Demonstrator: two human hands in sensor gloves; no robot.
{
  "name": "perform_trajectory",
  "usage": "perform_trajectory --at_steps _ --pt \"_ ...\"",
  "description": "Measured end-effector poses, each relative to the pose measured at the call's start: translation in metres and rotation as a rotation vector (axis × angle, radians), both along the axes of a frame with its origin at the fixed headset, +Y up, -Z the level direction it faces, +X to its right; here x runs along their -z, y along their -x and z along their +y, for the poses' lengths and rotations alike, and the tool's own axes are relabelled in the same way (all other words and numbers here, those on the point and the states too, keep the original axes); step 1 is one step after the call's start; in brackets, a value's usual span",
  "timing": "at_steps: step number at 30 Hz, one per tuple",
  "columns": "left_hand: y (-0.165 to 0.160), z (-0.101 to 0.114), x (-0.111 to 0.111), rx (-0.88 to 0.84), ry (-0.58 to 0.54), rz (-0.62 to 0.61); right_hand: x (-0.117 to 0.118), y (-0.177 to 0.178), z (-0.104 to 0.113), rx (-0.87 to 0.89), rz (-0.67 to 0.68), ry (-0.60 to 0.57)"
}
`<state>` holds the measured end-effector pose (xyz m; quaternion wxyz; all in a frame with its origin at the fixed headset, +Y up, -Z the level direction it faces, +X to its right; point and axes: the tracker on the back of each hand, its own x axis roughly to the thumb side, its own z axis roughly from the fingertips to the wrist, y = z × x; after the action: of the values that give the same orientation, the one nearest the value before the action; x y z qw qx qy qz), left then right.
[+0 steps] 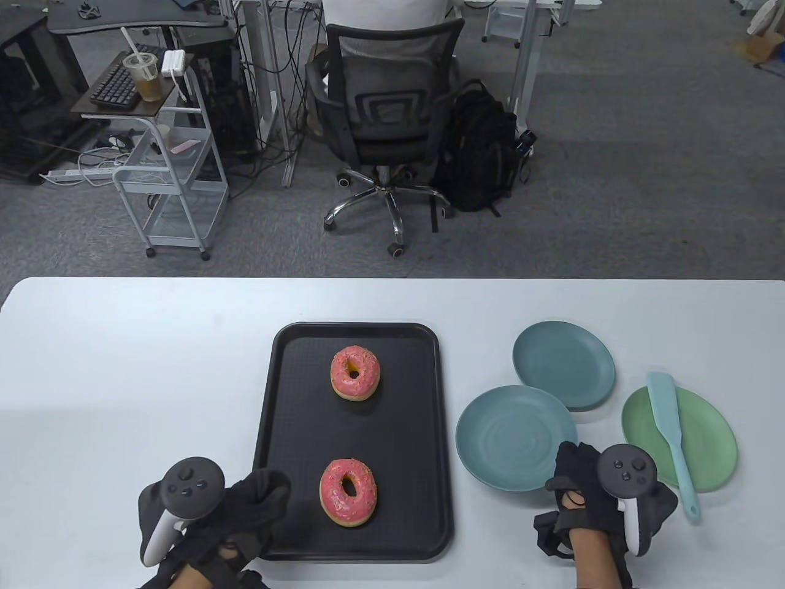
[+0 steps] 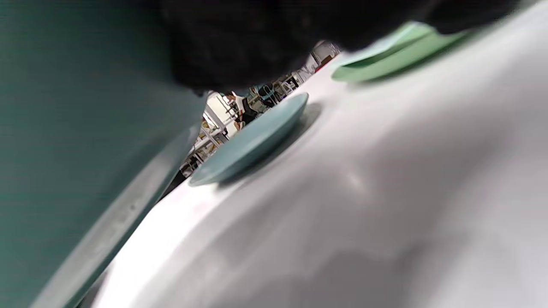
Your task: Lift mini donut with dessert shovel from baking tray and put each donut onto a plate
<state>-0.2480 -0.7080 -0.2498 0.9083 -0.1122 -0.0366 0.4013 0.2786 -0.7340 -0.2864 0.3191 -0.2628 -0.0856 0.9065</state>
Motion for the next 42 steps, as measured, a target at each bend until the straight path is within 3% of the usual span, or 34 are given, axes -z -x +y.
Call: perform_trajectory --at_steps 18,25,42 --pt "-0.001 -0.001 0.001 0.012 0.002 -0.004 0.005 0.001 -0.015 -0.049 0.002 0.117" --pt "-0.002 -0.002 0.001 0.024 0.001 -0.006 0.005 -0.001 -0.026 -0.132 0.005 0.259" --pt "-0.002 -0.002 0.001 0.03 0.0 -0.004 0.009 0.009 -0.035 -0.264 0.046 0.39"
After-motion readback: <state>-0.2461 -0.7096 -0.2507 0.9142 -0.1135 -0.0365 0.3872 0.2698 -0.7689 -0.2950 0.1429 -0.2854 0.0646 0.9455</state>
